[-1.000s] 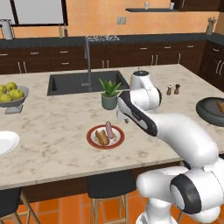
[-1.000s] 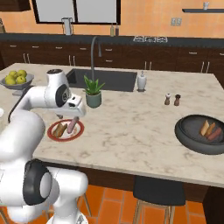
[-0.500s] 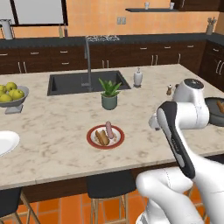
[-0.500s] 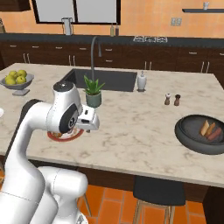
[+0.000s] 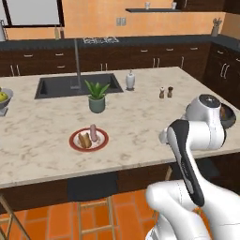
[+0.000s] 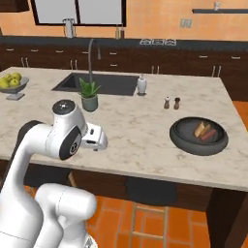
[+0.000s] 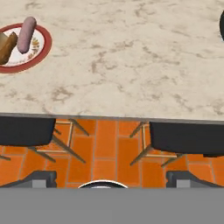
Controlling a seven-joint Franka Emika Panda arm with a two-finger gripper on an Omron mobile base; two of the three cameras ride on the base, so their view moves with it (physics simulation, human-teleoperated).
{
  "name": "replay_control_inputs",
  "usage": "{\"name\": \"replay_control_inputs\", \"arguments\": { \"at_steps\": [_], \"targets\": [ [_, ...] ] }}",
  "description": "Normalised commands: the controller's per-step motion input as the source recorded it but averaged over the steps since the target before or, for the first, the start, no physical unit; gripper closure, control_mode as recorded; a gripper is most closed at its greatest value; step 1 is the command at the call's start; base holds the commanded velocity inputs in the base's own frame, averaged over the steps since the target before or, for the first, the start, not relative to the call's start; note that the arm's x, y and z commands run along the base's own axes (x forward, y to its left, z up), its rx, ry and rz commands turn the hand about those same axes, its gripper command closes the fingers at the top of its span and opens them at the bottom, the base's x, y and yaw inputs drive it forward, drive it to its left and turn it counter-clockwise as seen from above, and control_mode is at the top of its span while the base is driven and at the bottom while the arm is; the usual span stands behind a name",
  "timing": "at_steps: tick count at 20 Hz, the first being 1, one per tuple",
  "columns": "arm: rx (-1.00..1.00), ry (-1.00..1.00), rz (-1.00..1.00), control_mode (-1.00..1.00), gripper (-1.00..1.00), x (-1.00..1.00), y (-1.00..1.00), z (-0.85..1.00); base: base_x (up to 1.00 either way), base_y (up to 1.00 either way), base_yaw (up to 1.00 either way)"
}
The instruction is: Place one bun and one sausage from the bowl on each plate.
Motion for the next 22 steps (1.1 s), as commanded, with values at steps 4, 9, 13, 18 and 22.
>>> {"name": "replay_control_inputs", "arguments": {
  "at_steps": [4, 9, 13, 18, 22],
  "targets": [
    [0.00, 0.00, 0.00, 1.00, -1.00, 0.00, 0.00, 0.00, -0.18, -1.00, 0.00],
    [0.00, 0.00, 0.00, 1.00, -1.00, 0.00, 0.00, 0.00, 0.41, -1.00, -0.05],
    [0.00, 0.00, 0.00, 1.00, -1.00, 0.00, 0.00, 0.00, 0.84, -0.88, -0.14],
    [0.00, 0.00, 0.00, 1.00, -1.00, 0.00, 0.00, 0.00, 0.77, -0.20, -0.06],
    [-0.01, 0.04, 0.00, -1.00, -1.00, 0.22, 0.00, 0.04, 0.56, 0.00, 0.00]
  ]
}}
